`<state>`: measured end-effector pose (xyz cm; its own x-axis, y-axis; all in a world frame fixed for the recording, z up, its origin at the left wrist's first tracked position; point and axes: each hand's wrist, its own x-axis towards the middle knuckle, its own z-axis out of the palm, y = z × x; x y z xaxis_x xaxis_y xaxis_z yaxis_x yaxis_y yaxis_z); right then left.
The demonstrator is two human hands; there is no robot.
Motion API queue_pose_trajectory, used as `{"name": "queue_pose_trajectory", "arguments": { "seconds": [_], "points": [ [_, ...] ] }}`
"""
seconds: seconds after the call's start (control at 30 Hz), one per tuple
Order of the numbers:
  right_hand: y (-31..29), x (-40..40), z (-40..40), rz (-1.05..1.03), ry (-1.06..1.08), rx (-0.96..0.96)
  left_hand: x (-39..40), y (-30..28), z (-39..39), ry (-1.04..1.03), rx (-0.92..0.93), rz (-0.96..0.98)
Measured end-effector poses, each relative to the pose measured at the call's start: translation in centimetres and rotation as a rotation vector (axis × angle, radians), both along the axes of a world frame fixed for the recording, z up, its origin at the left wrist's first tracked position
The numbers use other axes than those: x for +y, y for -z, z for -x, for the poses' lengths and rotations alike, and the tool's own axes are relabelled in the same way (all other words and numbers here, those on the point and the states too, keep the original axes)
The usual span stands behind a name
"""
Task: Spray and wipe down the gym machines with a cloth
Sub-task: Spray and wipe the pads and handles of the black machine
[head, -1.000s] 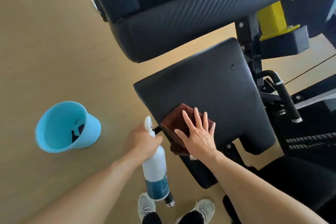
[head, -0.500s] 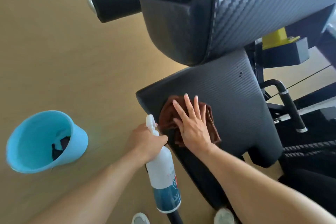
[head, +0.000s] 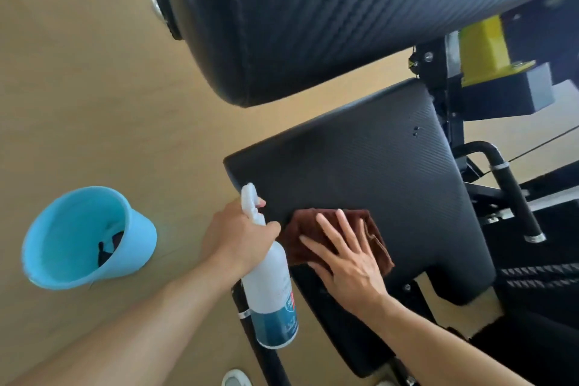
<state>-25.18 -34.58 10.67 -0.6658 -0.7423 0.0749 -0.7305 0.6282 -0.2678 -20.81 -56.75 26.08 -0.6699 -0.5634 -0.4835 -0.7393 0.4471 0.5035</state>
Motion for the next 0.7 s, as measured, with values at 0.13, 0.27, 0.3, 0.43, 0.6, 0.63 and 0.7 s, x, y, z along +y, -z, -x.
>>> {"name": "queue_pose_trajectory", "arguments": {
  "seconds": [0.13,0.27,0.3,0.43,0.6,0.63,0.7],
  "points": [
    [-0.7,2.9,7.4,0.025,0.248,-0.019,2.4,-2.2,2.9,0.143,0.099,0.047],
    [-4.8,-2.8,16.3,0.203,0.703,-0.249,4.1,-4.4,6.3,0.153,0.285,0.164],
    [-5.4,-4.6,17.0,0.243,0.751,-0.301,4.3,-4.7,7.1,0.116,0.344,0.170],
    [-4.4,-6.1,12.8,0.228,0.217,-0.073,4.7,-4.1,10.3,-0.068,0.576,0.133],
    [-1.4,2.6,11.1,0.079,-0.064,-0.011,6.3,-2.1,12.5,-0.080,0.538,0.124],
    [-1.5,3.4,12.4,0.089,-0.030,-0.013,6.5,-1.8,13.0,-0.059,0.488,0.127],
    [-2.2,3.3,16.6,0.120,0.108,-0.017,6.7,-1.3,14.3,-0.003,0.395,0.136]
  ]
}}
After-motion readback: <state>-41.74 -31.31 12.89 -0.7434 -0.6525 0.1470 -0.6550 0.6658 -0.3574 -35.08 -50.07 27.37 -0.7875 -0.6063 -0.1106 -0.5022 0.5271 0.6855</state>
